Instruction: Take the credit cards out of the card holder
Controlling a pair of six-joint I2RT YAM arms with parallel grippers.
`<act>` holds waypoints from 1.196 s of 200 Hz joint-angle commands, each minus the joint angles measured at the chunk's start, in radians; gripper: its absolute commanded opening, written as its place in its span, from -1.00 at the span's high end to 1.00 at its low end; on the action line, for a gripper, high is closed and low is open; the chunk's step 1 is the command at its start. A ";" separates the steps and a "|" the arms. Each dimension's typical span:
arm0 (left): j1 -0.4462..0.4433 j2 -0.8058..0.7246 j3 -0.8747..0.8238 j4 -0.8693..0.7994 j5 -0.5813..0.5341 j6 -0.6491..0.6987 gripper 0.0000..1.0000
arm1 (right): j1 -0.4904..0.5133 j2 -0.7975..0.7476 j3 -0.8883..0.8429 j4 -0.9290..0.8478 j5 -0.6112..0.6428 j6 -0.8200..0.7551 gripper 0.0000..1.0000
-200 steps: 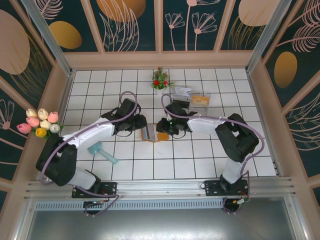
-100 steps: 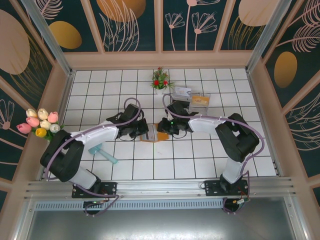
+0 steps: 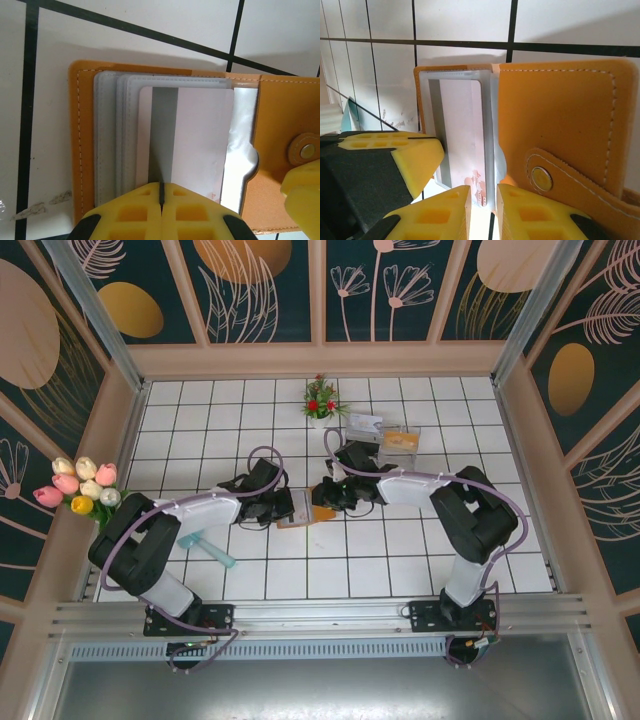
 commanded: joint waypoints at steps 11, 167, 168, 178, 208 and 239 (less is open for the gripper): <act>-0.001 0.034 -0.050 -0.030 -0.056 -0.015 1.00 | -0.020 0.034 -0.025 0.015 0.012 0.016 0.55; -0.001 0.015 -0.092 -0.027 -0.076 -0.025 1.00 | 0.001 0.099 0.045 0.087 -0.118 0.027 0.67; -0.002 0.016 -0.091 -0.027 -0.076 -0.025 1.00 | 0.001 0.099 0.046 0.085 -0.117 0.026 0.67; -0.002 0.016 -0.091 -0.028 -0.076 -0.027 1.00 | 0.001 0.107 0.053 0.081 -0.112 0.023 0.66; -0.002 0.016 -0.091 -0.027 -0.076 -0.027 1.00 | 0.002 0.145 0.089 0.023 -0.080 0.008 0.64; -0.002 0.019 -0.094 -0.029 -0.078 -0.027 1.00 | 0.003 0.167 0.097 -0.001 -0.054 0.010 0.61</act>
